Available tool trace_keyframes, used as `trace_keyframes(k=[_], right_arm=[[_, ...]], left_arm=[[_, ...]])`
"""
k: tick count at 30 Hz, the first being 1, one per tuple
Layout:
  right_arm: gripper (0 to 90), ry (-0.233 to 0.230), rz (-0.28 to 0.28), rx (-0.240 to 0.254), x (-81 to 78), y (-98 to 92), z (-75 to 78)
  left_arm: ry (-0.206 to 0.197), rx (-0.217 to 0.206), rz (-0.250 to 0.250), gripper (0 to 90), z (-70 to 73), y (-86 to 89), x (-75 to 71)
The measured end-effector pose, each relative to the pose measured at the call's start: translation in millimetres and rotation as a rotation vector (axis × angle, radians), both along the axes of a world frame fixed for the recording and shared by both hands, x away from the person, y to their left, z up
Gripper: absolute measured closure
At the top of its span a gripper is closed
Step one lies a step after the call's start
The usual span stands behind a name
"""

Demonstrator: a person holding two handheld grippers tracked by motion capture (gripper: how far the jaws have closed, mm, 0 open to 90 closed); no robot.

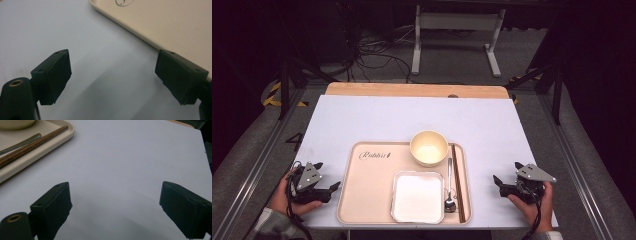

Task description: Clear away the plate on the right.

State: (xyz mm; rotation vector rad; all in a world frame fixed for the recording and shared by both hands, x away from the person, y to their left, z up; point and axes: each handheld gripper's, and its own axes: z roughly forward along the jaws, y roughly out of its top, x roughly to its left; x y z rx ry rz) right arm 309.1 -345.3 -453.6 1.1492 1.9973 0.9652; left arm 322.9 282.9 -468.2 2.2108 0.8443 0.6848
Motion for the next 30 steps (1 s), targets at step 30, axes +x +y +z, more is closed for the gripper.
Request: trace_keyframes(k=[30], right_arm=[[14.4,-0.035,0.008,0.032,5.4,5.7,7.3]], left_arm=[[-0.039,-0.029,0.049,14.2,6.2,7.6,-13.5]])
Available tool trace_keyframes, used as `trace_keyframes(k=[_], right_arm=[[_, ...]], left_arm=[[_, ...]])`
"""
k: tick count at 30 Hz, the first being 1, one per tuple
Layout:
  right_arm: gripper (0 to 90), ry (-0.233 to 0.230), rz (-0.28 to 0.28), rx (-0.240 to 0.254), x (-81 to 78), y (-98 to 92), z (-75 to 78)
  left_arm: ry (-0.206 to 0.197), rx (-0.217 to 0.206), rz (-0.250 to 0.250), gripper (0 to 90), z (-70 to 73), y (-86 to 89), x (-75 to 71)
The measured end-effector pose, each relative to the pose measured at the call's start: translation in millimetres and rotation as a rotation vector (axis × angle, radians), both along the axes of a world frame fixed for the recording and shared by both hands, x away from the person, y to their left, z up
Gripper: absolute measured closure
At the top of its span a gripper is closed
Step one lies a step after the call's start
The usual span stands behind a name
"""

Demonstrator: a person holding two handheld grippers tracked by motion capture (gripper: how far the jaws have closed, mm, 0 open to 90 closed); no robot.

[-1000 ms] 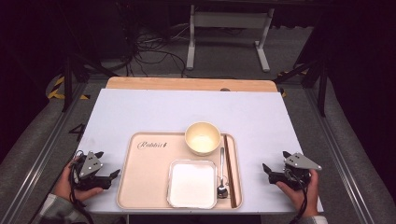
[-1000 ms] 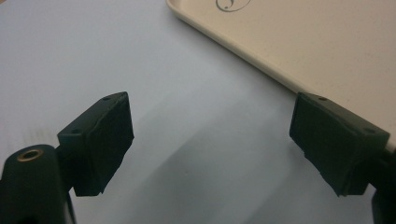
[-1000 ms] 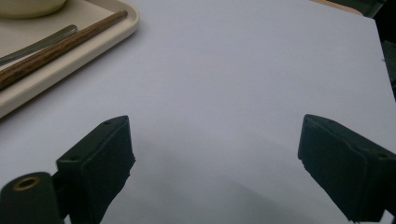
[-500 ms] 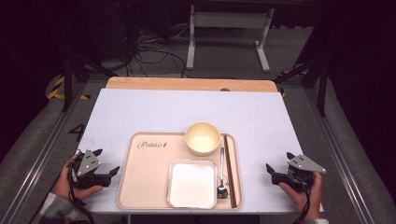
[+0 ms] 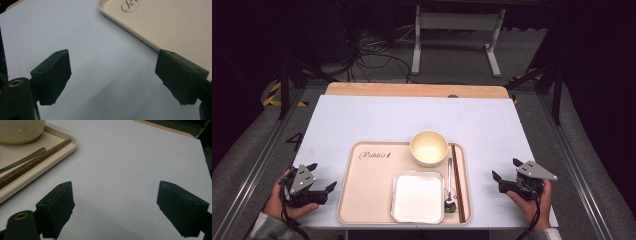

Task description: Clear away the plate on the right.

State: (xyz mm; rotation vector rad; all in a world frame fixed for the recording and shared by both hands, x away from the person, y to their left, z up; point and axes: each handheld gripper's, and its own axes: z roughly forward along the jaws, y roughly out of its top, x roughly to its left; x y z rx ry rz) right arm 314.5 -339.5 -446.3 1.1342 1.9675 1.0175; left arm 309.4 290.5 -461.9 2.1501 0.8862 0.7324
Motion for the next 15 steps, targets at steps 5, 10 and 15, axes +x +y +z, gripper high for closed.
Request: trace_keyframes(k=[5,10,15], right_arm=[[14.1,0.002,0.008,-0.003,0.9,1.7,0.0],[14.5,0.005,0.003,0.007,0.8,-1.4,-0.2],[13.6,-0.004,-0.006,0.007,-0.2,-1.7,0.7]], left_arm=[[0.000,-0.017,0.004,14.1,0.5,2.0,0.2],[-0.001,-0.032,0.002,14.1,0.7,3.2,1.2],[0.005,-0.053,0.014,14.2,1.5,4.1,2.4]])
